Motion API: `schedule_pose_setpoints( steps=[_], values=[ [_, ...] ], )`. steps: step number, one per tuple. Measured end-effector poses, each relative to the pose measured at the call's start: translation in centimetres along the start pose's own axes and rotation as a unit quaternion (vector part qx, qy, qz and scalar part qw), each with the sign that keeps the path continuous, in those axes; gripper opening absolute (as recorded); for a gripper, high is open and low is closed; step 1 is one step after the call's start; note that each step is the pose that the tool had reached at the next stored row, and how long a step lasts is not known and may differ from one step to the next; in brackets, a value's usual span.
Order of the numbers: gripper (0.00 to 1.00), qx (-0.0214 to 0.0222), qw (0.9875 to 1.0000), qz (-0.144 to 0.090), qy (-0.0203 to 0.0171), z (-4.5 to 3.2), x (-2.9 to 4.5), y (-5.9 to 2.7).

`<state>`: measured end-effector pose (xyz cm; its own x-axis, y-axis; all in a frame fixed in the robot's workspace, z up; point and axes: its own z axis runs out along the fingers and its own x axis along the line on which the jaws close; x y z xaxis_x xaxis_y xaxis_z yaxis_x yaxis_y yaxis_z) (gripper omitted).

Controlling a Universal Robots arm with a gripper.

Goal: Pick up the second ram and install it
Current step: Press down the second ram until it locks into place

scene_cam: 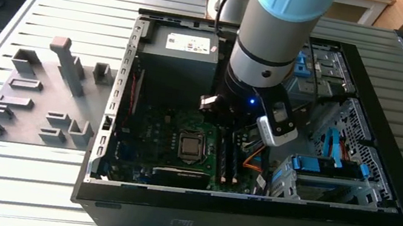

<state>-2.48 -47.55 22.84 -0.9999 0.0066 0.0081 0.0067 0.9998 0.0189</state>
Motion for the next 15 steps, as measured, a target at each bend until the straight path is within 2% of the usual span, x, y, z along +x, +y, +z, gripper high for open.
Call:
schedule_pose_setpoints(
  steps=[4, 6, 15],
  values=[
    [0.11, 0.0, 1.0, 0.0, 0.0, -1.38, 0.01, 0.03],
    [0.11, 0.0, 1.0, 0.0, 0.0, -1.73, 0.01, 0.03],
    [0.11, 0.0001, 1.0, 0.0, 0.0, -1.9, 0.02, 0.03]
  ],
)
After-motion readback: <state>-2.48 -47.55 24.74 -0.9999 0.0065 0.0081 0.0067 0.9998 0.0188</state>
